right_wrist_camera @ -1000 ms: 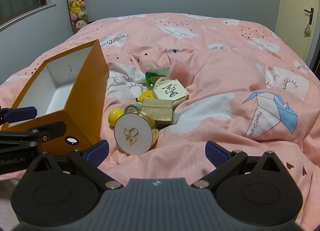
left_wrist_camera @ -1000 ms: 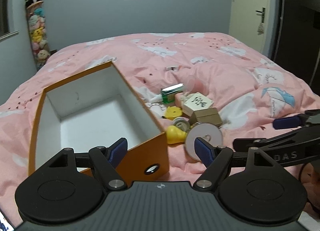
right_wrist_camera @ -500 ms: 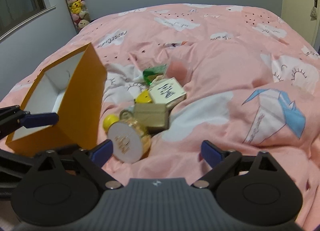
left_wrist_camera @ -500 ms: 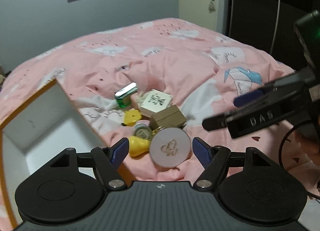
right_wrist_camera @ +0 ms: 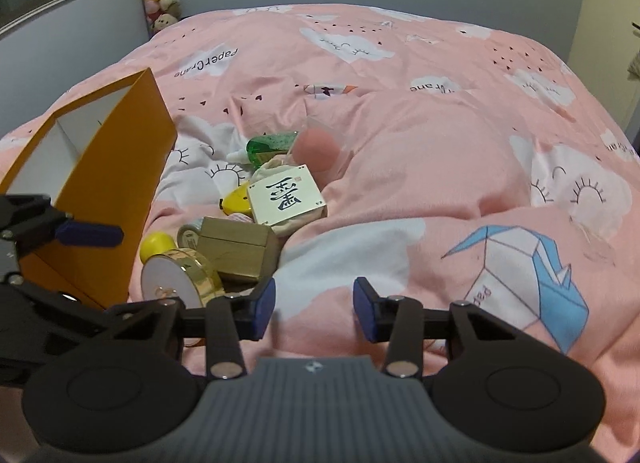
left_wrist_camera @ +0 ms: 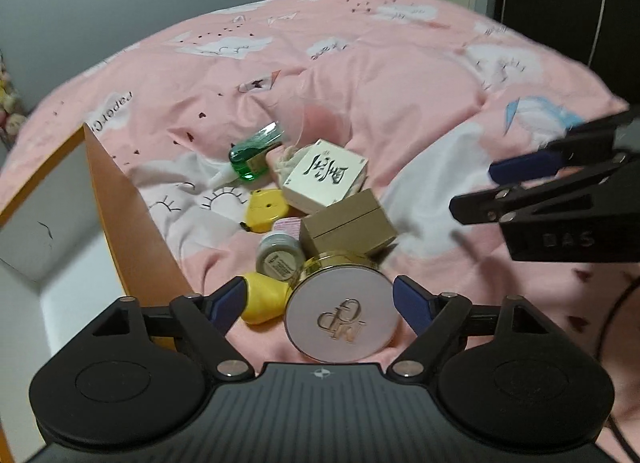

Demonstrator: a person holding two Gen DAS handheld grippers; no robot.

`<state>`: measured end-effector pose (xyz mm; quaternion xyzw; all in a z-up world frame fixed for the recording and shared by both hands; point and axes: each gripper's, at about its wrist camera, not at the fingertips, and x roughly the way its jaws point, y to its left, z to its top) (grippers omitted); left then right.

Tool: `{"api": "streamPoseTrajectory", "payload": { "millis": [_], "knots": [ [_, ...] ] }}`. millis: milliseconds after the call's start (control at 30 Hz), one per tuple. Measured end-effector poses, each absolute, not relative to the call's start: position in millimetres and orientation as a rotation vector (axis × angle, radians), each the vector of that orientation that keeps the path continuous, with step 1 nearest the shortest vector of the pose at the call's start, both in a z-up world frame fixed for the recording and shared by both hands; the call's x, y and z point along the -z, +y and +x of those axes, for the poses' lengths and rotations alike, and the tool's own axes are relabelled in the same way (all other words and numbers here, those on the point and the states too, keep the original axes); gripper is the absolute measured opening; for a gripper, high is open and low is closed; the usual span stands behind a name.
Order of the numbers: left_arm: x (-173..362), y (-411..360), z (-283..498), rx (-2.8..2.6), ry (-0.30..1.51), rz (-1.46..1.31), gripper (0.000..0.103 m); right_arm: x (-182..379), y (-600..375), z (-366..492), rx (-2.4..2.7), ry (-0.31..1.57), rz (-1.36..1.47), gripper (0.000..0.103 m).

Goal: Organize rigid objects
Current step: 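Grasp the round white-gold compact with the left tool while the right tool approaches the gold cube box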

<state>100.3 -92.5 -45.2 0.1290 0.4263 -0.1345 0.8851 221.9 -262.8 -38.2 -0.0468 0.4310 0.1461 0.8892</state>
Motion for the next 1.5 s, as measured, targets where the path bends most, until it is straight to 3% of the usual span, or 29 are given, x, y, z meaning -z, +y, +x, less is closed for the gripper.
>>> {"api": "streamPoseTrajectory", "payload": {
  "millis": [133,300,467,833,933,1500],
  "knots": [
    [51,-106,101,0.272,0.867,0.361,0.095,43,-264,228,-0.345,0.885,-0.101,0.056],
    [56,-125,98,0.291,0.843,0.474,0.095,50,-268,239,-0.382,0.904,-0.074,0.058],
    [61,-115,108,0.275,0.91,0.398,0.097,54,-264,243,-0.428,0.921,-0.066,0.064],
    [83,-110,119,0.298,1.016,0.327,0.097,64,-246,258,-0.493,0.945,-0.089,0.066],
    [85,-106,119,0.299,1.008,0.302,0.088,67,-243,262,-0.499,0.955,-0.09,0.068],
    [34,-86,107,0.294,0.844,0.258,0.088,67,-239,275,-0.472,0.995,-0.026,0.081]
  ]
}}
